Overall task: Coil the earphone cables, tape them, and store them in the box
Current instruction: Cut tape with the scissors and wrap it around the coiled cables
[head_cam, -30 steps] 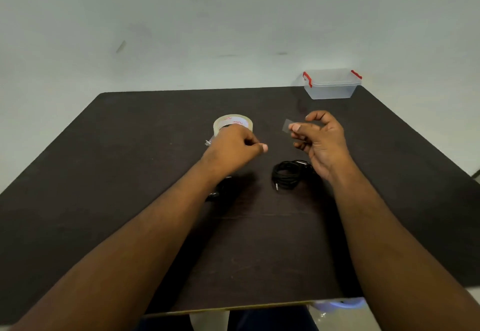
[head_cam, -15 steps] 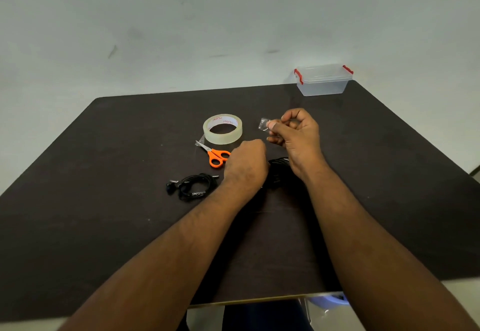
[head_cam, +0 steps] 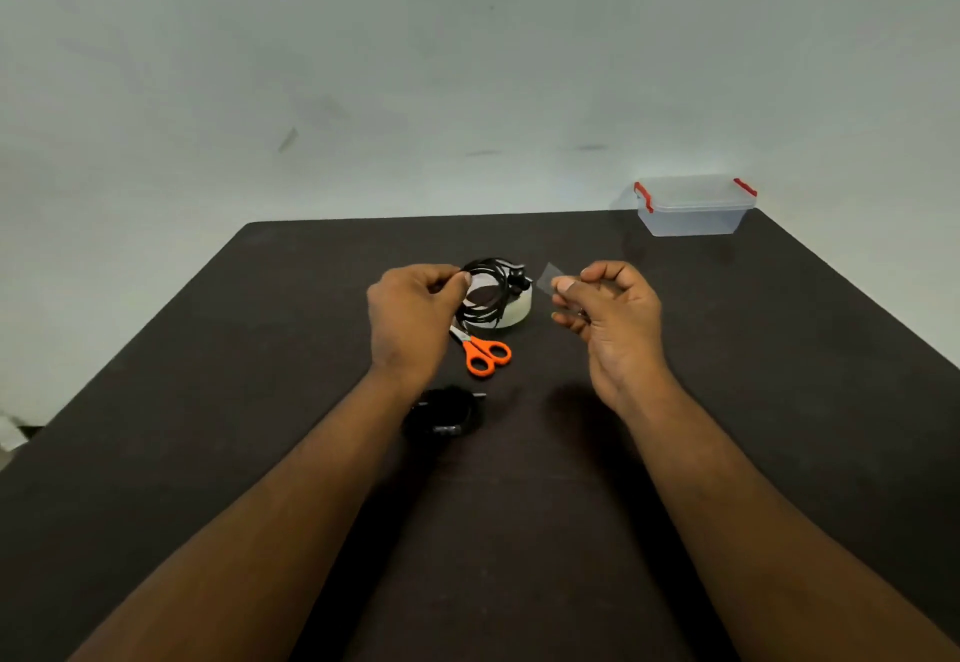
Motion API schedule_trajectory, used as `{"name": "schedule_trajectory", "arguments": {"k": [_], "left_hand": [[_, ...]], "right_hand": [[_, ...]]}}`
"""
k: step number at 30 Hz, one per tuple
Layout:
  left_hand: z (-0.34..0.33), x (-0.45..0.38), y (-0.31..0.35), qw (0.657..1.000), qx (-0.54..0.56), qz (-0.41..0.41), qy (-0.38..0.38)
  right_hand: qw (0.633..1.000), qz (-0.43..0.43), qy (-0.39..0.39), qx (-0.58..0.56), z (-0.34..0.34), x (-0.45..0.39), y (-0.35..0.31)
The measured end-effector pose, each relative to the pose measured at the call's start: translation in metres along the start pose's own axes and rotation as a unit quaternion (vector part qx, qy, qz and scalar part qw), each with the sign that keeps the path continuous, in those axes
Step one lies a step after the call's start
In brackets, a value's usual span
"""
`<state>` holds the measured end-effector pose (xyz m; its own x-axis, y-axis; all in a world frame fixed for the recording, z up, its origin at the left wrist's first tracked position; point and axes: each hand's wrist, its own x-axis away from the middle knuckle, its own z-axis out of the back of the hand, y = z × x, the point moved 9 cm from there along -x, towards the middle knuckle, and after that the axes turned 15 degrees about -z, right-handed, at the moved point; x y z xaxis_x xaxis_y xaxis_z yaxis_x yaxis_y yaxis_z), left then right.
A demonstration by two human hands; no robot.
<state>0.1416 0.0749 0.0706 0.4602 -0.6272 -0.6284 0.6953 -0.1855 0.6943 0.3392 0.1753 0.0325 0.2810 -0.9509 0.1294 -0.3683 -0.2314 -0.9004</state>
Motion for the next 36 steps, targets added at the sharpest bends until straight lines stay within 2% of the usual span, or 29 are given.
{"name": "schedule_trajectory", "arguments": {"k": [5,8,11,14,27,30,36], "left_hand": [[0.024,-0.001,-0.047,0.995,0.040,0.067,0.064],[0.026,0.003,-0.069,0.986,0.094,0.098,0.098],[0.029,0.006,-0.079,0.971,0.151,0.123,0.139],[0.033,0.006,-0.079,0.958,0.191,0.127,0.172],[0.025,0.010,-0.062,0.958,0.208,0.096,0.173],[0.026,0.009,-0.060,0.964,0.187,0.072,0.173],[0.019,0.012,-0.063,0.966,0.185,0.090,0.156]], "right_hand": [[1.000,-0.012,-0.005,0.022,-0.057,0.002,0.012],[0.998,-0.059,0.009,0.029,-0.088,-0.001,0.038],[0.994,-0.094,0.044,0.032,-0.097,-0.005,0.069],[0.992,-0.093,0.078,0.041,-0.094,-0.007,0.081],[0.992,-0.046,0.096,0.069,-0.097,-0.005,0.076],[0.992,-0.052,0.102,0.058,-0.095,-0.005,0.078],[0.994,-0.078,0.078,0.013,-0.094,-0.005,0.079]]}}
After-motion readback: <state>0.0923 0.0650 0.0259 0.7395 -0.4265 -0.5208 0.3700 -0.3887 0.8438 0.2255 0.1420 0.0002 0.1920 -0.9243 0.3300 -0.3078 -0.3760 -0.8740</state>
